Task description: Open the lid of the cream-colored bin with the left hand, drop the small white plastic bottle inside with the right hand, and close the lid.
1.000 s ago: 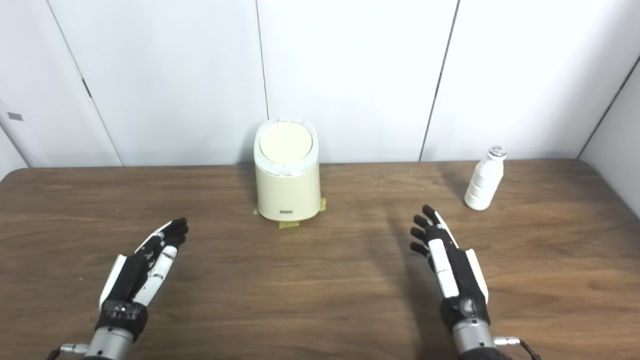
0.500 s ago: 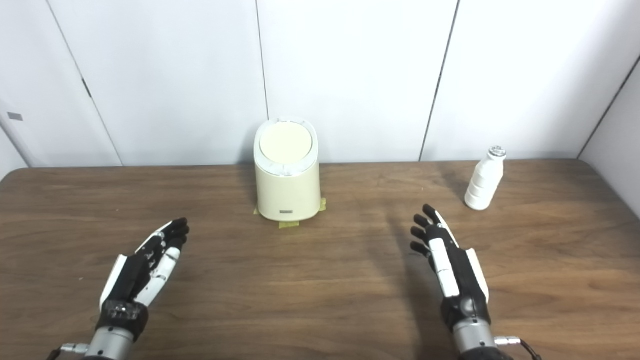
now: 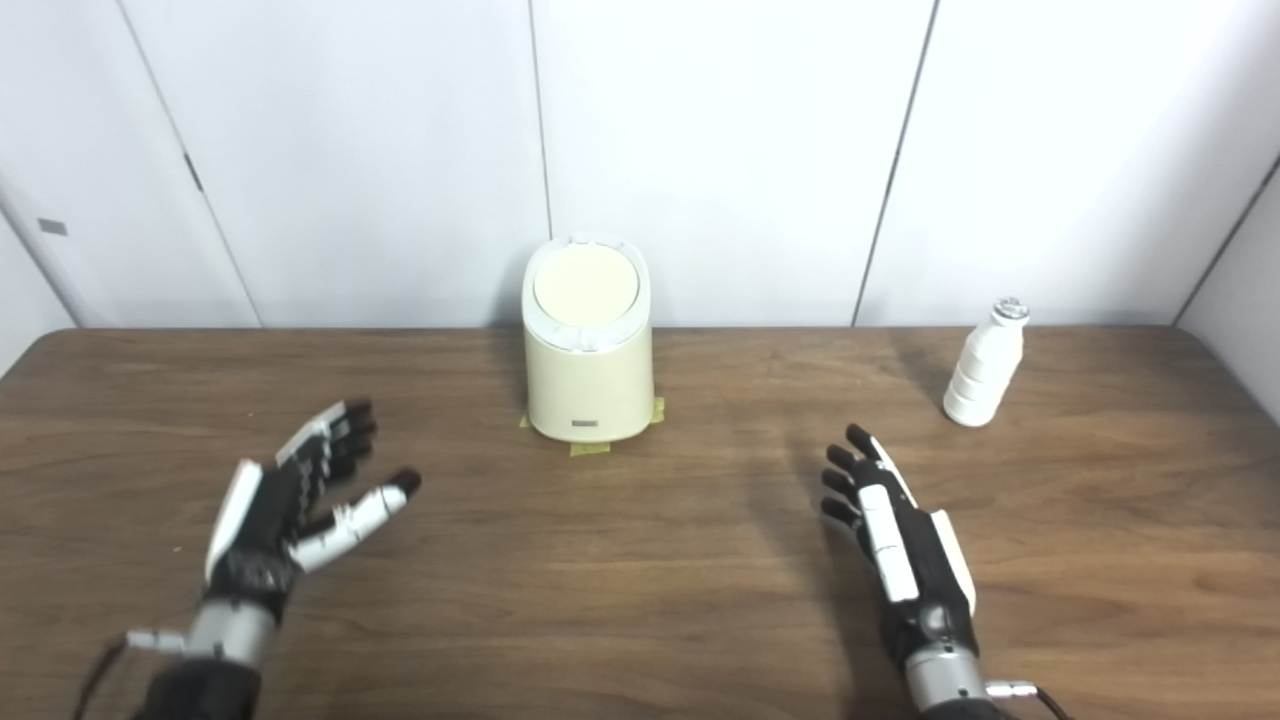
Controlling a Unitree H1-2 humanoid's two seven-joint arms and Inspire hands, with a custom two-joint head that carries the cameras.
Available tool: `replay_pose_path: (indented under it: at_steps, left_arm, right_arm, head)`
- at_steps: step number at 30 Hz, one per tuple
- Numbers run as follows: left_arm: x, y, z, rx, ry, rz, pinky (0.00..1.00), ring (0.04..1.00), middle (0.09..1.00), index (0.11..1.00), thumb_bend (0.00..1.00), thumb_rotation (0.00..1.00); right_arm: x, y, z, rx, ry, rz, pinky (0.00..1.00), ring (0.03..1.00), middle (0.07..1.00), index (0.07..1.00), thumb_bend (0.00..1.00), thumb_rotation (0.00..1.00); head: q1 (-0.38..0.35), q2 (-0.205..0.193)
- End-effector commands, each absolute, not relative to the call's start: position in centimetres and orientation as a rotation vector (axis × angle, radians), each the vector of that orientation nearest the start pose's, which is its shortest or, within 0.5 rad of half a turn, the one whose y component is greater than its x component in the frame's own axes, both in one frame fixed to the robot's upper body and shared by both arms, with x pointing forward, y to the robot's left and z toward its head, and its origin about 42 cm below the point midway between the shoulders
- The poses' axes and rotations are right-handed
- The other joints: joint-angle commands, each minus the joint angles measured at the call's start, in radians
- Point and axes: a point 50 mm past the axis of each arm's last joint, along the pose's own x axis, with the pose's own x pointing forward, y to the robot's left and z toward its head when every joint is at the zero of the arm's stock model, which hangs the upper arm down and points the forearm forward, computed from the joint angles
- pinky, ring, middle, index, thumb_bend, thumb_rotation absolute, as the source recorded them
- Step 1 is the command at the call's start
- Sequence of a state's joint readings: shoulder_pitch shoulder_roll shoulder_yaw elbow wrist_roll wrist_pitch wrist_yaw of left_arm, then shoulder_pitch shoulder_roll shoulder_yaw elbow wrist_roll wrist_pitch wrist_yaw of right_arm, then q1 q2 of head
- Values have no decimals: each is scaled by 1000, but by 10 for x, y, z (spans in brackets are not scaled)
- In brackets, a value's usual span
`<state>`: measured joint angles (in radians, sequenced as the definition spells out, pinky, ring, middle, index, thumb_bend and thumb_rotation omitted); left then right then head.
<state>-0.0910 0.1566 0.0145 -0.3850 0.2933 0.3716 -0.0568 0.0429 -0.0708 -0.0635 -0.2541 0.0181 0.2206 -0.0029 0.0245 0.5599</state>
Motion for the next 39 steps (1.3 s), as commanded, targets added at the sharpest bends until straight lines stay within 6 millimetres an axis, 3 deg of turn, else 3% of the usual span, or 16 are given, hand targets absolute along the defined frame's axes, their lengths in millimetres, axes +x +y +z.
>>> replay_pose_path:
  at_steps: [1, 7, 10, 14, 22, 33, 39]
  left_arm:
    - [309, 246, 237, 459, -221, 54, 798, 833, 854, 899, 803, 265]
    - [346, 241, 276, 460, -316, 47, 793, 837, 869, 907, 885, 145]
    - [360, 237, 290, 437, -326, 31, 837, 866, 894, 928, 872, 100]
    - [389, 229, 303, 400, -300, 16, 823, 868, 896, 947, 883, 93]
    - [440, 214, 327, 495, -296, -12, 764, 863, 910, 950, 900, 134]
    - [482, 181, 366, 709, -314, -100, 762, 893, 931, 962, 964, 159]
    - [496, 161, 382, 808, -346, -117, 703, 862, 917, 964, 951, 132]
  right_arm:
    - [276, -248, 158, -52, -97, -67, 816, 865, 887, 924, 615, 930]
    - [282, -246, 156, -38, -110, -69, 800, 861, 887, 932, 604, 917]
    - [284, -245, 155, -33, -114, -66, 796, 859, 885, 934, 613, 912]
    - [286, -241, 155, -23, -115, -56, 810, 869, 894, 938, 609, 910]
    - [290, -237, 155, -14, -134, -46, 825, 873, 901, 939, 613, 906]
    - [296, -235, 157, -8, -161, -28, 841, 884, 914, 946, 595, 897]
    - [297, -231, 159, -7, -170, -24, 845, 888, 919, 949, 591, 895]
  head:
    - [3, 0]
    - [11, 1]
    - [11, 1]
    - [3, -1]
    - [2, -5]
    - [1, -13]
    - [0, -14]
